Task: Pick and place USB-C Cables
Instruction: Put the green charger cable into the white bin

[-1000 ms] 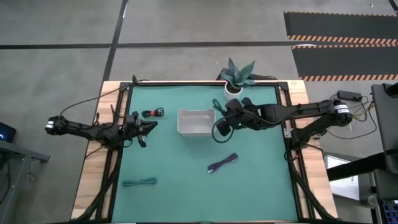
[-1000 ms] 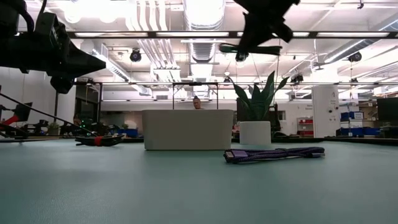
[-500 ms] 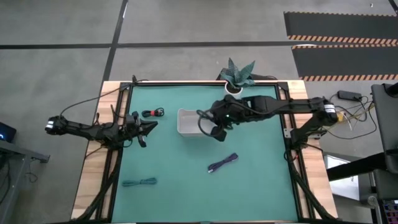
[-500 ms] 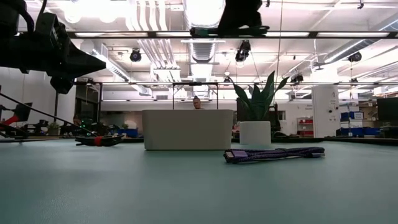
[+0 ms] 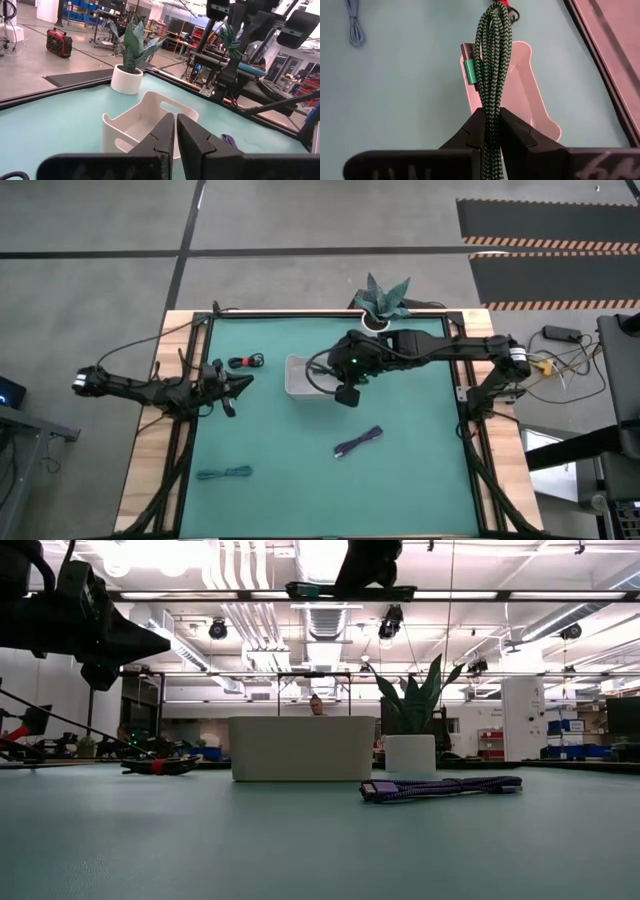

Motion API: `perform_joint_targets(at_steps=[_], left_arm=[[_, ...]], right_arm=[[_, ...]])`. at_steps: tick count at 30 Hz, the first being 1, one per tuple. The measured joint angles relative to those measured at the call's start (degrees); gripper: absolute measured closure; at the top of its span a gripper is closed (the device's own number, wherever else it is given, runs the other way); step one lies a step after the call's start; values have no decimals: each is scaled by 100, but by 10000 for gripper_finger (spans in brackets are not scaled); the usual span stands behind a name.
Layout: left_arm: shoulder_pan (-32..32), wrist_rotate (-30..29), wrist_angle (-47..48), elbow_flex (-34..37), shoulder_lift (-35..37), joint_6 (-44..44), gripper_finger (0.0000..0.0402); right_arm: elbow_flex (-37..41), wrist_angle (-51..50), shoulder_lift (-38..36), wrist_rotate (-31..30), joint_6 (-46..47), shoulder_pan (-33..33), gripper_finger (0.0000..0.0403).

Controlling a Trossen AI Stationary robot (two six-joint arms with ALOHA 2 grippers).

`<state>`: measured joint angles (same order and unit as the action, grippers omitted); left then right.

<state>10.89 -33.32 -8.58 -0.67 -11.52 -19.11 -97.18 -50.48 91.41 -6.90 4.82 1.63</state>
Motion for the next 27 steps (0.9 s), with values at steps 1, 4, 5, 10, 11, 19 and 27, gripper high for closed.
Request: perform_joint_targets(at_steps=[1,4,5,10,11,19,27], left_arm=[[0,0,2,0,-7,0,395],[-2,-1,-1,0,3,0,395],[-1,-2,2,0,3,0,395],[0,-4,7,0,-8,0,395],[0,-8,-2,0,-8,2,395],[0,-46,6,0,-6,4,395],[-2,-62,0,0,3,4,395]], right_arm=[[-18,4,29,2,-93,2,374],[-27,21,110,9,-310,42,374],[-27,30,144,9,-379,69,374],[-27,80,322,99,-610,234,374],[-41,116,362,195,-624,263,374],[-490,155,744,603,-893,458,374],[-1048,142,1164,748,-1195,546,374]])
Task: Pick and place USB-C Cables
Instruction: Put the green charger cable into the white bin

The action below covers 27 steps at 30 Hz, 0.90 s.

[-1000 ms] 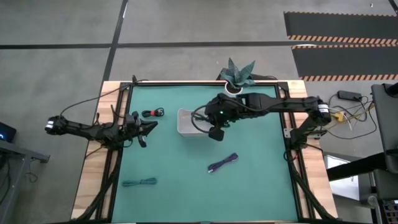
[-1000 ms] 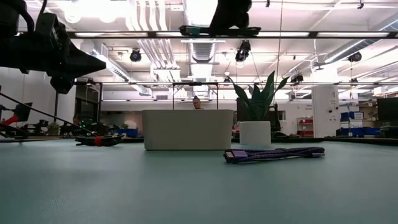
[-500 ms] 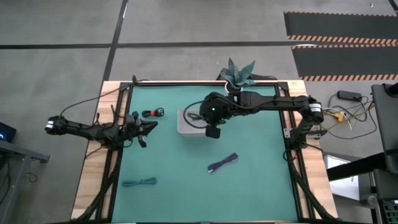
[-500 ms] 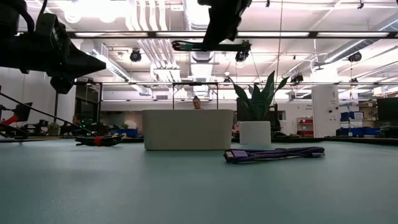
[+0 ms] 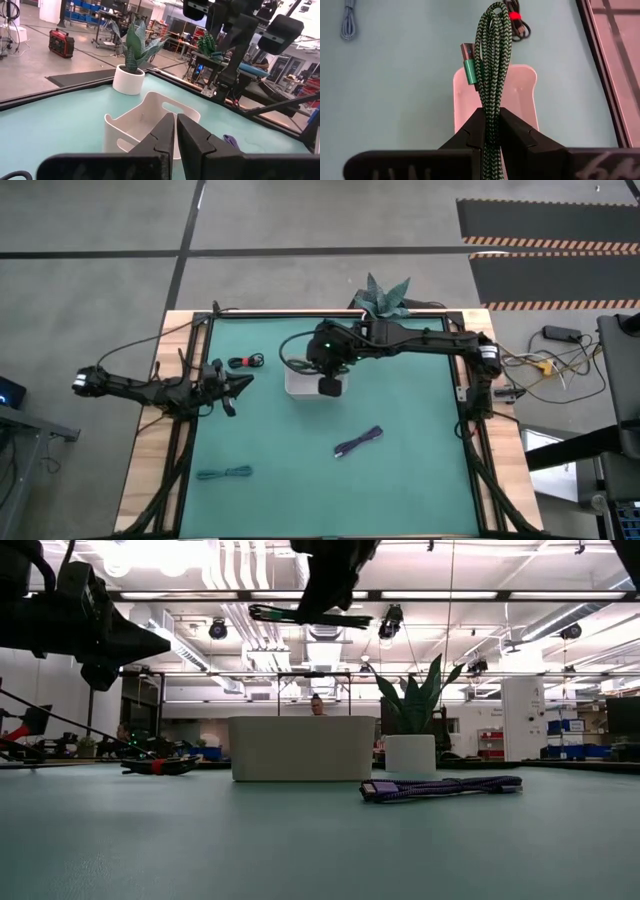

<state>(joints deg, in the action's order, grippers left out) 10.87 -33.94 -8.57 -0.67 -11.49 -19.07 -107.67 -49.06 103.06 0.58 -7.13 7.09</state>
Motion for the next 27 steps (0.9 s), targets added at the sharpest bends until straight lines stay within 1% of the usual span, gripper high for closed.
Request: perform_joint_targets(at_steps=[7,15,27], left_arm=[[1,-6,2,0,0,-2,395],[2,-4,2,0,-10,-2,395],[2,-2,4,4,-11,-2,395]], right_arm=[[-550,-182,533,104,-450,40,374],[-771,-394,958,98,-723,121,374],[-801,-472,1057,96,-1020,271,374]])
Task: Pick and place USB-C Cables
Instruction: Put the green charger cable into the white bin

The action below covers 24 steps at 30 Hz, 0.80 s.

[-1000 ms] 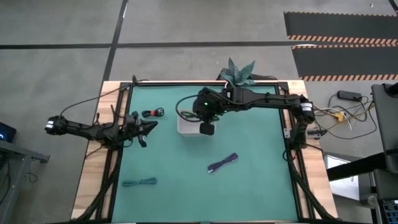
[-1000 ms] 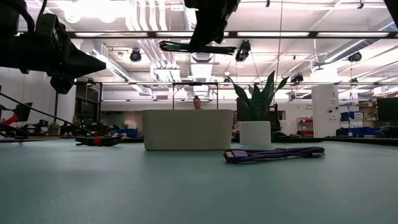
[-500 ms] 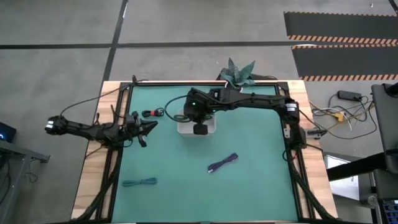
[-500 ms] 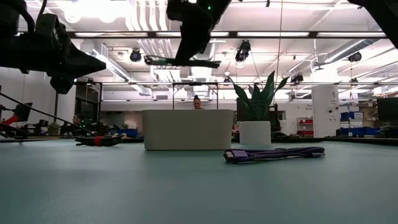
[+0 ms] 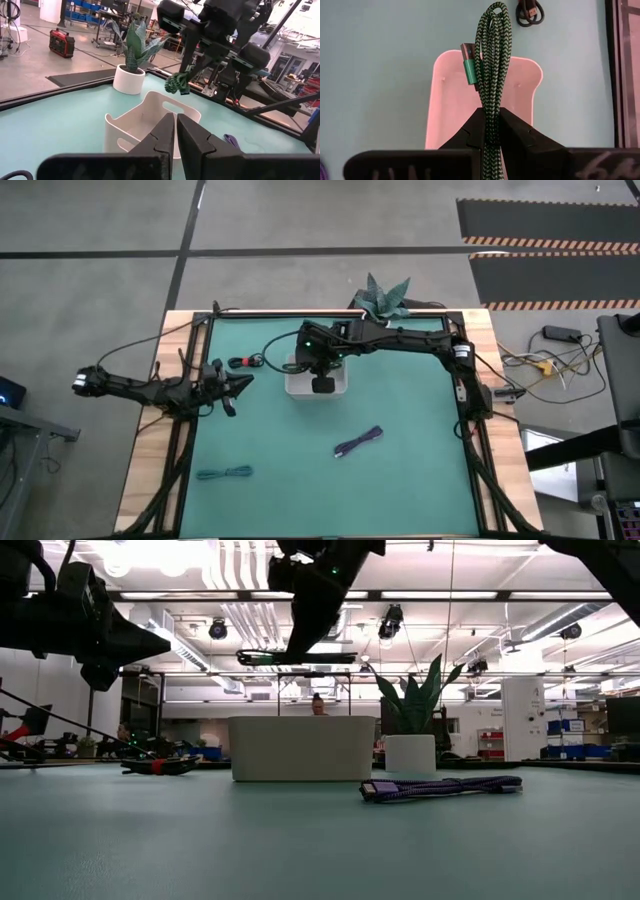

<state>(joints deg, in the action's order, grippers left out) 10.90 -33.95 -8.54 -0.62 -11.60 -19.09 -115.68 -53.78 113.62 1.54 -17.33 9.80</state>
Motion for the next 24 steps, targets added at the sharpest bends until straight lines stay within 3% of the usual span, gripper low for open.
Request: perform_joint_targets(at_steps=[24], left_arm=[[-2,2,-2,2,0,0,395]], right_arm=[[138,218,0,0,-19,37,374]])
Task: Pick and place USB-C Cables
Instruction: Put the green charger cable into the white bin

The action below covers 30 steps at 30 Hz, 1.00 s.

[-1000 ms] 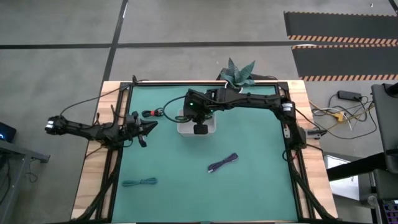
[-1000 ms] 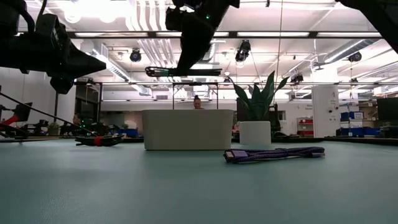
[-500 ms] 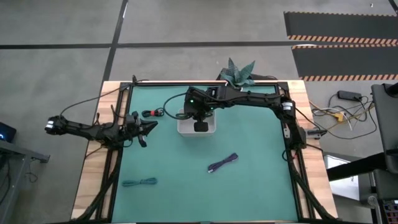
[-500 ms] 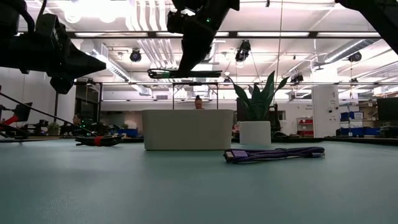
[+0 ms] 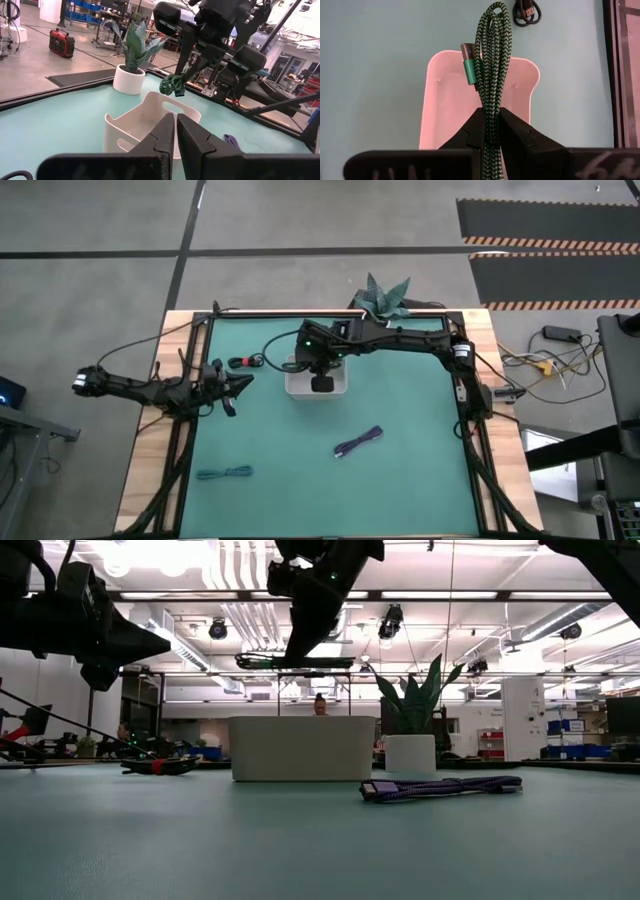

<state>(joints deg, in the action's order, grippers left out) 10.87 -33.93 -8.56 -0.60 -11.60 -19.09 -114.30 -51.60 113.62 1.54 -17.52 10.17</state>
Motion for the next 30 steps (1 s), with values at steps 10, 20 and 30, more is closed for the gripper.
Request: perform_joint_targets(at_steps=[10,20,30], left_arm=[[1,0,0,0,2,0,395],[0,0,0,0,0,0,395],[0,0,0,0,0,0,395]], right_arm=[[9,5,0,0,1,0,374],[9,5,-2,0,26,0,374],[25,5,-2,0,116,0,374]])
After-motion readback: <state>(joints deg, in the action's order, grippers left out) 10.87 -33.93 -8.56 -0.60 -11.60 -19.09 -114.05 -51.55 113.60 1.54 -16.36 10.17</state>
